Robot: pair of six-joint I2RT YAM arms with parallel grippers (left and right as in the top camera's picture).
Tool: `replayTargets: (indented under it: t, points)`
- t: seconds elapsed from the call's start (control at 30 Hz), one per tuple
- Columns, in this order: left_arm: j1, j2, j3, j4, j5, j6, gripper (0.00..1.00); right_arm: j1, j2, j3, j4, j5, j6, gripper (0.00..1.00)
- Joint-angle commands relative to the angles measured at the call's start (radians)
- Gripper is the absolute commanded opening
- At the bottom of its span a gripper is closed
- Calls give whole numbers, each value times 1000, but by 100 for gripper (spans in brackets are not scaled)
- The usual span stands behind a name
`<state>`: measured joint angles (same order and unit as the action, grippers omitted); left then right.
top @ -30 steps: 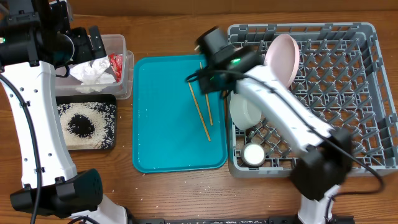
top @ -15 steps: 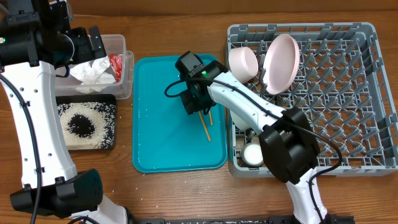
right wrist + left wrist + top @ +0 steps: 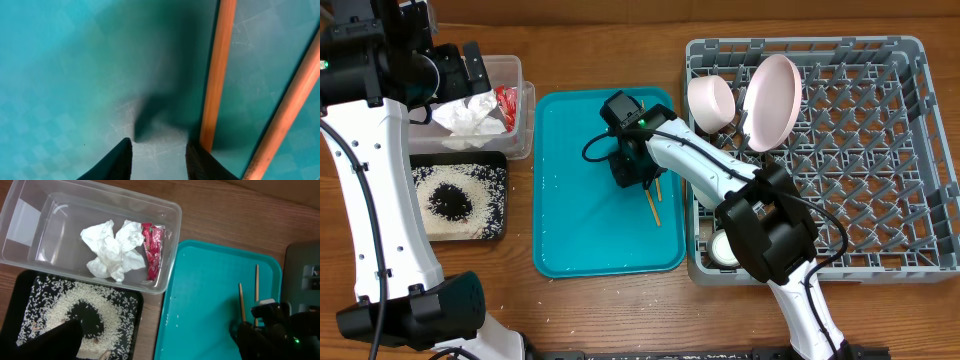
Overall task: Sort waste into correct bins and load items into the dishwasher
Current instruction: 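Lower the right gripper over the chopsticks and close on one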
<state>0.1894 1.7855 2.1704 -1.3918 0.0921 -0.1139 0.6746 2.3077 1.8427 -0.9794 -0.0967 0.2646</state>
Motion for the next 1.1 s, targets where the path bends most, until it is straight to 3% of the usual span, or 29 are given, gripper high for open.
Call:
replayTargets:
  t: [0.0,0.57,0.93,1.07]
  points:
    - [-6,10,16,1,-7,-14,100,-2,8,1,11,13,0,34]
    - [-6,10,16,1,-7,-14,100,-5,-4,72,21,273,-52,35]
    - [-6,10,16,1,-7,-14,100,-24,10,10,85,271,-50,35]
    - [-8,10,16,1,-7,-14,100,-24,23,10,73,180,-43,34]
